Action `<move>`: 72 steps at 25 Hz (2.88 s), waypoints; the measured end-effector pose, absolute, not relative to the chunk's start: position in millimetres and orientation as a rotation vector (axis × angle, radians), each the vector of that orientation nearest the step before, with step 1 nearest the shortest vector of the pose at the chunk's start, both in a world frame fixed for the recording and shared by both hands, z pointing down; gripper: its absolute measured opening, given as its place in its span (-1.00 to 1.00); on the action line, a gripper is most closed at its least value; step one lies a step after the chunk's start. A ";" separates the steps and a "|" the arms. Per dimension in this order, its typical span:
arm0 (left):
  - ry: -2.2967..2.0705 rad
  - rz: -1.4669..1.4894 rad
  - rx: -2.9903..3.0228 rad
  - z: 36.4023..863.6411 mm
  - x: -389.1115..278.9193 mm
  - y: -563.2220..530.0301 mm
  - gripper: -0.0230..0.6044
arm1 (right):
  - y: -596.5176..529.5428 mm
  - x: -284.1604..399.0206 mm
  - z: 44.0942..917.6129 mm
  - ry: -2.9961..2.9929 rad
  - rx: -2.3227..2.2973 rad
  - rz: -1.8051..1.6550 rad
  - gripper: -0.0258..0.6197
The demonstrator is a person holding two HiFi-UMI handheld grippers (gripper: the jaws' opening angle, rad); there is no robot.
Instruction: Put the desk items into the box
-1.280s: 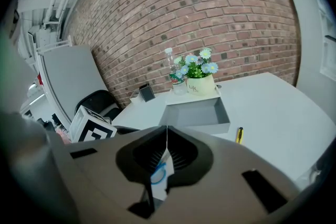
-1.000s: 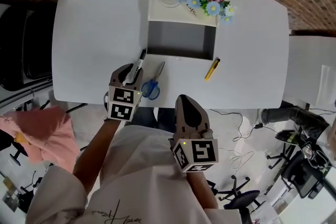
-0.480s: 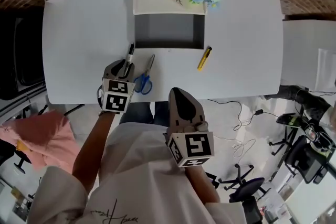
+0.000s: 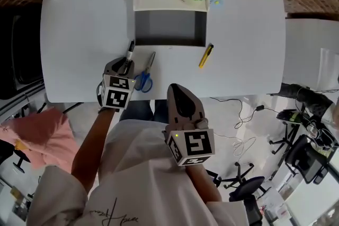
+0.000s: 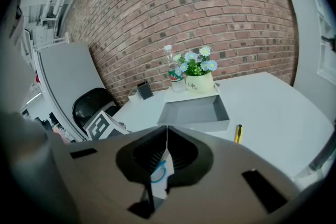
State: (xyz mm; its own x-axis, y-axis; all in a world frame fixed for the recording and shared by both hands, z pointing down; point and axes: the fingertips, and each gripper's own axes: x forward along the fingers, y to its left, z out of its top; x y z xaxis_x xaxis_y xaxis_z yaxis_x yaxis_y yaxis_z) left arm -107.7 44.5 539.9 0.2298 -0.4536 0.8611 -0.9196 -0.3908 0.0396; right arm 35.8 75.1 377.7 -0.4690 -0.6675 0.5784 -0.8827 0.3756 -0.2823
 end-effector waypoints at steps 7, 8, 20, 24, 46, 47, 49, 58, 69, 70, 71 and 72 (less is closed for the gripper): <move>-1.254 1.042 1.917 543.1 -111.9 44.6 -0.67 | 68.9 31.5 378.0 -2.279 1.341 0.799 -0.84; -1.258 1.042 1.914 542.7 -113.7 43.9 -0.68 | 68.2 30.7 377.9 -2.280 1.340 0.799 -0.84; -1.267 1.012 1.897 535.8 -127.7 45.7 -0.70 | 63.5 17.2 371.9 -2.307 1.313 0.778 -0.84; -1.262 1.030 1.938 526.5 -125.3 45.1 -0.70 | 62.5 14.1 368.6 -2.315 1.308 0.772 -0.84; -1.294 0.939 1.959 485.9 -135.6 33.3 -0.71 | 42.6 11.3 356.1 -2.345 1.329 0.745 -0.84; -1.291 0.927 1.965 483.8 -134.7 31.7 -0.71 | 41.6 11.4 355.0 -2.347 1.330 0.742 -0.84; -1.288 0.905 1.972 481.1 -132.7 27.7 -0.71 | 39.2 11.8 352.7 -2.350 1.335 0.737 -0.84; -1.262 0.858 2.033 464.3 -115.2 13.1 -0.71 | 33.6 18.5 349.0 -2.349 1.365 0.738 -0.84; -1.183 0.895 2.121 458.5 -86.0 -3.3 -0.71 | 30.9 32.5 350.6 -2.324 1.424 0.759 -0.84; -1.180 0.895 2.127 457.5 -83.5 -4.7 -0.71 | 30.3 35.0 350.5 -2.320 1.433 0.761 -0.84; -1.177 0.897 2.133 456.5 -81.0 -5.9 -0.71 | 29.4 37.6 350.3 -2.317 1.442 0.763 -0.84; -1.174 0.902 2.140 455.9 -78.6 -6.9 -0.71 | 28.7 40.0 350.2 -2.315 1.449 0.764 -0.84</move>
